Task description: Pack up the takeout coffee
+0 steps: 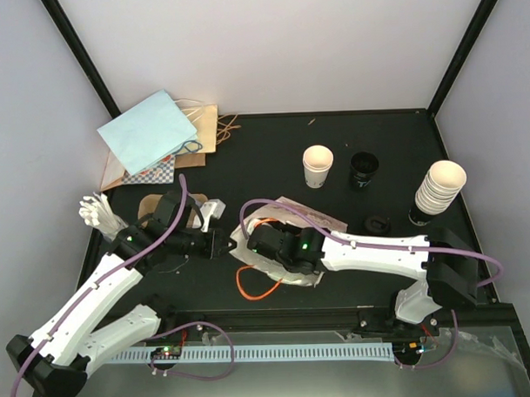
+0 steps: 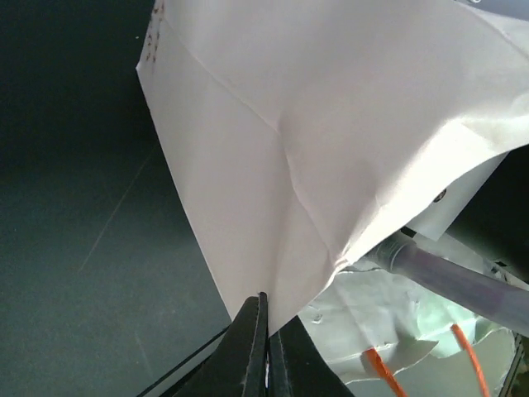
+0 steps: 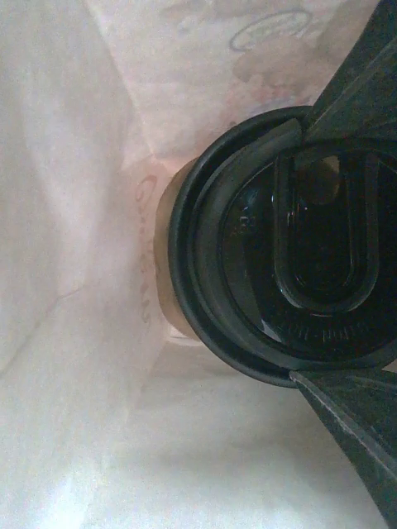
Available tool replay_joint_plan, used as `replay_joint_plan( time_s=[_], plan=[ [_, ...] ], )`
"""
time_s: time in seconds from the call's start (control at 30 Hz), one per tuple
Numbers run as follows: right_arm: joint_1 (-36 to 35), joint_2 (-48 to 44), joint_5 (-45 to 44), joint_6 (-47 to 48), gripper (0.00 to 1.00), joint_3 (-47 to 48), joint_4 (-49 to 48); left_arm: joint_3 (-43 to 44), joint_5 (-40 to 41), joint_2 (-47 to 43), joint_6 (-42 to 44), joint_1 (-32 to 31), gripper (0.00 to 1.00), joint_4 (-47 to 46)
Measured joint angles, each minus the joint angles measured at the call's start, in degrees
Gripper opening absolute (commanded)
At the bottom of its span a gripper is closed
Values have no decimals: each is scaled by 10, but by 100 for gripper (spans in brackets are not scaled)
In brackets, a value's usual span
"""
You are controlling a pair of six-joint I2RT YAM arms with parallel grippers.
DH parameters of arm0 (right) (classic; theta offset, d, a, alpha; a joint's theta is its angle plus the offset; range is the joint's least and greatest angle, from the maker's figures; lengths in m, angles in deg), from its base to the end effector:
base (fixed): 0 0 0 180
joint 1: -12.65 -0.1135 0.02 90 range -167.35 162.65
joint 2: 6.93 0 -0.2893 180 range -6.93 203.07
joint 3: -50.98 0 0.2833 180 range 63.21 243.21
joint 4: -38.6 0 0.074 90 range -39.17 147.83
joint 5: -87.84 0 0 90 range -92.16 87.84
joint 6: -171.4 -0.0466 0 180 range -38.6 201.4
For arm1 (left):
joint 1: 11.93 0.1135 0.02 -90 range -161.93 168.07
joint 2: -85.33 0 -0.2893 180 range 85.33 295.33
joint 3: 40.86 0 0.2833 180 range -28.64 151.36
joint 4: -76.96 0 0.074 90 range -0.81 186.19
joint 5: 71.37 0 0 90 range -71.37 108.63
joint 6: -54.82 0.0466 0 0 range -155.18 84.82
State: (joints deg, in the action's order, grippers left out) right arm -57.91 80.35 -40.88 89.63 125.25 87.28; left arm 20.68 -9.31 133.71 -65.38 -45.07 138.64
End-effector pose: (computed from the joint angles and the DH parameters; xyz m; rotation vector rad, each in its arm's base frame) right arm 0.1389 0.3059 0.2415 -1.3328 1.9516 -0.4005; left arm 0.1388 -0.1167 0.3080 0.3083 2.5659 -1.0563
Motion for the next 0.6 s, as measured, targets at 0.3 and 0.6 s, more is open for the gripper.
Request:
replay_joint_plan(
  time_s=[0.3,0.6],
  plan=[
    [6,0,-3,3,46,-5,-3,0,-1,0,-4,0,4,3],
    [40,-8,28,6,46,-8,-12,40,-33,9,-23,0,24,-8]
  ],
)
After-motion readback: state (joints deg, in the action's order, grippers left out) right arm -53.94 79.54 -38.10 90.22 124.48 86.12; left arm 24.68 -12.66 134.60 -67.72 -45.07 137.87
